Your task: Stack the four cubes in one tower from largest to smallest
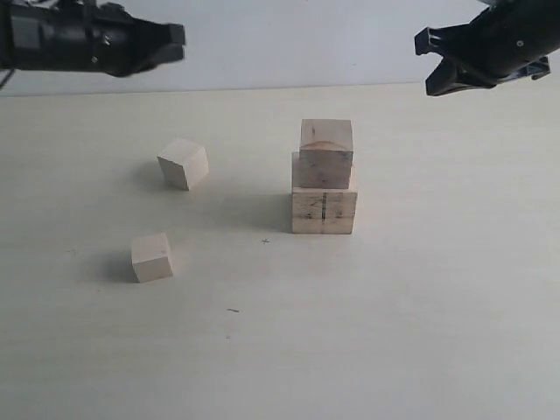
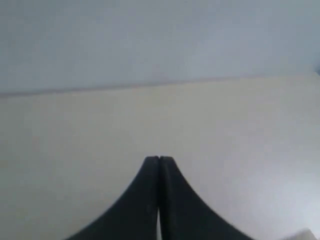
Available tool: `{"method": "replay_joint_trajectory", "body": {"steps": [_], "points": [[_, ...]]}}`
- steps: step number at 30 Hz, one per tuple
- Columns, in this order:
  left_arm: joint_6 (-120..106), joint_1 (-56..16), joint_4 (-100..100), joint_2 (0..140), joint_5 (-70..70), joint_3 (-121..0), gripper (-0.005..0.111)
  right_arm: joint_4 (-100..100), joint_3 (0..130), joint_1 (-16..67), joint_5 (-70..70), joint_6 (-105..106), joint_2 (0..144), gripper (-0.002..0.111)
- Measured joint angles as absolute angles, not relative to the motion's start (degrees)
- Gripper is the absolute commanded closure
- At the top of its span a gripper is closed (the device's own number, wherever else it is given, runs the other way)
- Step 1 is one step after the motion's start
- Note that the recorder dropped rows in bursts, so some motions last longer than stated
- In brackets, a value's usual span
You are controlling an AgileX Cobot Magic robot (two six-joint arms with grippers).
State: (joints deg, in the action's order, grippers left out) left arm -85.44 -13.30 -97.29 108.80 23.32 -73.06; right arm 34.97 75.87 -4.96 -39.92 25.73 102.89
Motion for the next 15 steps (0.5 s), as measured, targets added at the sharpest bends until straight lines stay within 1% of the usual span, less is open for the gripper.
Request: {"method": "replay_joint_trajectory", "body": {"steps": [3, 6, 11, 13, 15], "points": [[-85.1, -12.6, -97.3, 103.9, 12.7, -72.0, 0.107, 33.9, 72.6, -5.0, -36.1, 25.1, 98.9, 0.108], [-85.1, -12.5, -97.3, 99.4, 5.6, -69.2, 0.107, 33.9, 66.4, -5.0, -27.7, 25.0, 94.0, 0.108], [-86.2, -12.4, -96.8, 94.6, 4.0, -60.2, 0.107, 33.9, 54.0, -5.0, -13.0, 25.0, 83.9, 0.108], [-86.6, -12.4, -95.5, 93.7, 4.5, -56.3, 0.107, 33.9, 49.2, -5.0, -10.9, 25.0, 79.5, 0.108], [-86.7, -12.4, -93.2, 93.3, 5.7, -52.5, 0.107, 33.4, 45.6, -5.0, -12.7, 25.0, 74.7, 0.108]]}}
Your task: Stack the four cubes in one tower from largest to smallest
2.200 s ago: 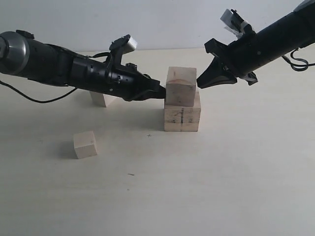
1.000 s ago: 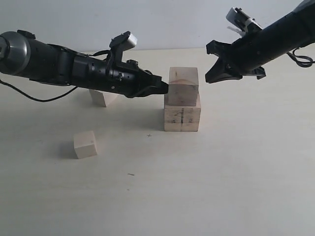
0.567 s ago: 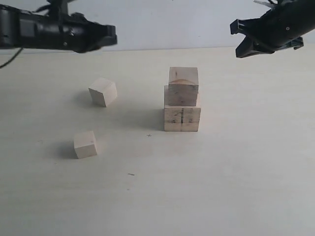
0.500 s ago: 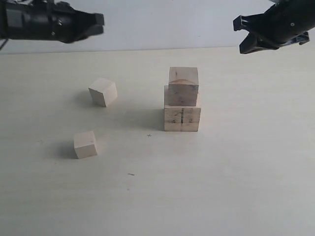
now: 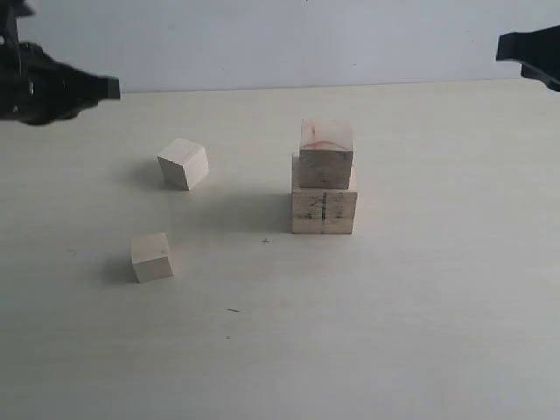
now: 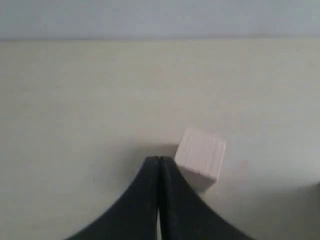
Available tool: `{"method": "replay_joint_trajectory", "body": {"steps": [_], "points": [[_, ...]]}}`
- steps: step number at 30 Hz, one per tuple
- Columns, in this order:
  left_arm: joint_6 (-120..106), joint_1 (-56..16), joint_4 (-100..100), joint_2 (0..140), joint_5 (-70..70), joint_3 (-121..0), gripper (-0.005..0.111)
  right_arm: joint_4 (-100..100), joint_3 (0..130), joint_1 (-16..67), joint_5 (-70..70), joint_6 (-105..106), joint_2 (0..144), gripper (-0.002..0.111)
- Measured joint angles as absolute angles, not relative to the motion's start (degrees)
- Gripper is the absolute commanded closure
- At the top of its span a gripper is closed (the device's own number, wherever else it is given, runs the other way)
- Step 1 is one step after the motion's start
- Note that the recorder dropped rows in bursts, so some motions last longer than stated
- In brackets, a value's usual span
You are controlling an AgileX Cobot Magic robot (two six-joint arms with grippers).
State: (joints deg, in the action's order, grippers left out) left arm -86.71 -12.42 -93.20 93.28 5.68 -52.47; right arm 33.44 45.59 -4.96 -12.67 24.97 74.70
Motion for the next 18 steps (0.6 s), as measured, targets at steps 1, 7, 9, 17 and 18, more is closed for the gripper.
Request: {"method": "replay_joint_trajectory", "body": {"steps": [1, 7, 9, 17, 18], "points": [[-86.8, -12.4, -91.7, 93.1, 6.1, -50.6, 0.107, 32.9, 44.5, -5.0, -14.6, 25.0, 72.5, 0.108], [-88.0, -12.4, -87.2, 93.1, 8.3, -45.4, 0.107, 29.0, 39.3, -4.9, -28.4, 25.4, 62.8, 0.108], [-88.0, -12.4, -87.7, 93.1, 8.5, -45.3, 0.107, 29.4, 37.3, -4.8, -23.2, 25.8, 58.5, 0.108], [-88.0, -12.4, -94.1, 93.1, 9.1, -45.2, 0.107, 27.5, 30.9, -4.8, -12.8, 26.5, 34.9, 0.108], [-88.0, -12.4, -94.4, 93.1, 9.1, -45.2, 0.107, 26.2, 29.5, -4.8, -12.8, 26.7, 32.0, 0.108]]}}
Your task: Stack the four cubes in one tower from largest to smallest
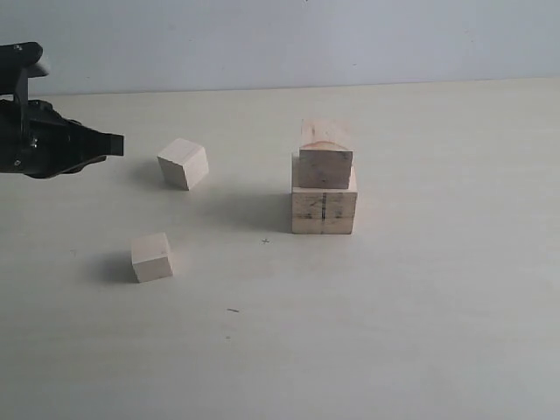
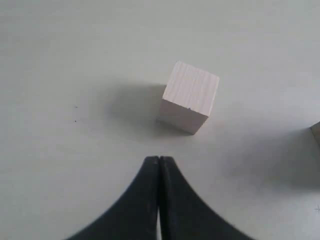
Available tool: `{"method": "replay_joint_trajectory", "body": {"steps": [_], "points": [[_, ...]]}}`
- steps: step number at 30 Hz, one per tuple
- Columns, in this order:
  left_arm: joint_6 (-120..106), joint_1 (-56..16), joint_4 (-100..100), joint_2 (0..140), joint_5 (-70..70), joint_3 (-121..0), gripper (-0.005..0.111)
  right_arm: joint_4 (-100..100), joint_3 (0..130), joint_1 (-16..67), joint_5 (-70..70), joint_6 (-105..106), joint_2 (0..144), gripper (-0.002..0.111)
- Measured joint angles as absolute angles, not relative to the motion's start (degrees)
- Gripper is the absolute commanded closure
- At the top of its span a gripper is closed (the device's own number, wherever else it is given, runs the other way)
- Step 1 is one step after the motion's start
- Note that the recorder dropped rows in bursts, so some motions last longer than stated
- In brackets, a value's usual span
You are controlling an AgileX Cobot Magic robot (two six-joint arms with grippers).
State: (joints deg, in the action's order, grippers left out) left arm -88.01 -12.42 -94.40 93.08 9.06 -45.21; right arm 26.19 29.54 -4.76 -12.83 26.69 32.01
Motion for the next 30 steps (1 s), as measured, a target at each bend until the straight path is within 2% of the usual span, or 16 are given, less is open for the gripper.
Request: {"method": "replay_joint_trajectory", "body": {"steps": [6, 11, 18, 27, 28, 30], "points": [[-88.0, -12.4, -95.6, 93.1, 9.7, -45.2, 0.107, 25.5, 20.0, -4.8, -7.1, 25.7, 24.1, 0.108], [-88.0, -12.4, -98.5, 93.1, 10.1, -45.2, 0.107, 24.7, 8.6, -4.8, 1.2, 25.7, 33.0, 0.108], [-88.0, -12.4, -99.0, 90.9, 10.2, -45.2, 0.107, 23.9, 6.2, -4.8, 11.9, 33.7, 38.1, 0.108], [-90.9, -12.4, -98.4, 90.9, 11.5, -45.7, 0.107, 26.8, 6.2, -4.8, 12.7, 33.7, 37.5, 0.108], [-92.1, -12.4, -98.4, 91.0, 11.5, -46.1, 0.103, 26.8, 6.2, -4.8, 12.7, 33.7, 37.5, 0.108], [-95.3, -12.4, -98.2, 92.6, 12.0, -48.3, 0.086, 26.8, 6.0, -4.8, 12.7, 33.7, 35.4, 0.108]]}}
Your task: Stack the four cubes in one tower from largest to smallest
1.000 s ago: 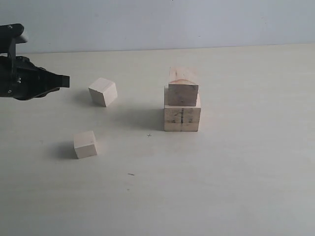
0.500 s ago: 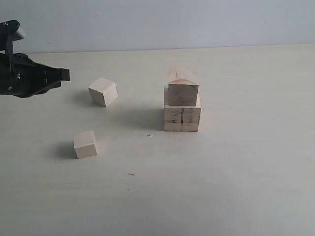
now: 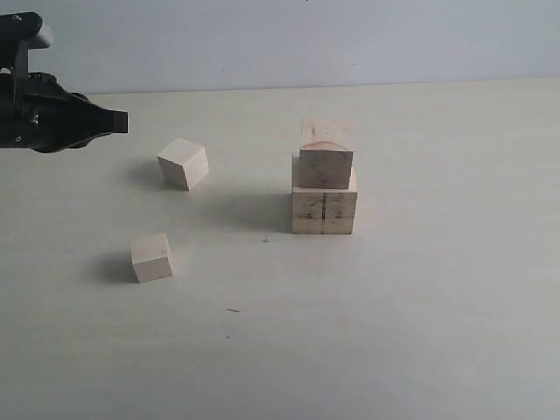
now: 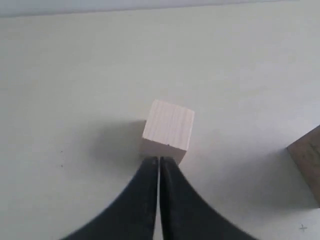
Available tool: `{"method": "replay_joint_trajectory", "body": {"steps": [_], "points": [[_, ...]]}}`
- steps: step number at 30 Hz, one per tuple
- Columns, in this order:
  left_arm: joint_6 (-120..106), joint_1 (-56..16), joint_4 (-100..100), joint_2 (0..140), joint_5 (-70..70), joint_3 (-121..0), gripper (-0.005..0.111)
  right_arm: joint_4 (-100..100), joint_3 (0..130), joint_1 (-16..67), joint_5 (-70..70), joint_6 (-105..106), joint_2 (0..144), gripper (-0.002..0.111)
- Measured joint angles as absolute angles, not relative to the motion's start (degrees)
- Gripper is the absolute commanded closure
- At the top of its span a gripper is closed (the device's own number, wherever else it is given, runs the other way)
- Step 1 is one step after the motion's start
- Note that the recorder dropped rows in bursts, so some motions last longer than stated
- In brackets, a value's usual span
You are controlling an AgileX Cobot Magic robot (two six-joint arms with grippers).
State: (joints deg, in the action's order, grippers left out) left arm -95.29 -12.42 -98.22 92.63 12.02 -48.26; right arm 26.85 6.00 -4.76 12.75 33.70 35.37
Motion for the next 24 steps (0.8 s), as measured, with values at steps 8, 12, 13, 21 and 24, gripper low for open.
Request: {"method": "replay_joint_trajectory", "body": {"steps": [8, 12, 13, 21, 24], "points": [[-99.3, -12.4, -98.0, 100.4, 17.2, -54.6, 0.015, 14.1, 0.4, -4.8, 12.8, 33.7, 23.8, 0.108], [-100.1, -12.5, -97.9, 104.7, 17.5, -57.7, 0.018, -8.3, 0.3, -4.8, 9.3, 33.7, 22.0, 0.108], [-100.2, -12.6, -97.9, 106.0, 17.5, -58.5, 0.02, -10.4, 0.3, -4.8, 9.1, 33.7, 21.9, 0.108], [-100.4, -12.8, -91.6, 115.1, 17.6, -67.6, 0.024, -1.6, 0.3, -4.8, -0.4, 33.7, 21.9, 0.108], [-100.4, -13.9, -88.8, 118.6, 18.0, -71.7, 0.02, 0.8, 0.3, -4.8, -4.1, 33.7, 21.9, 0.108]]}}
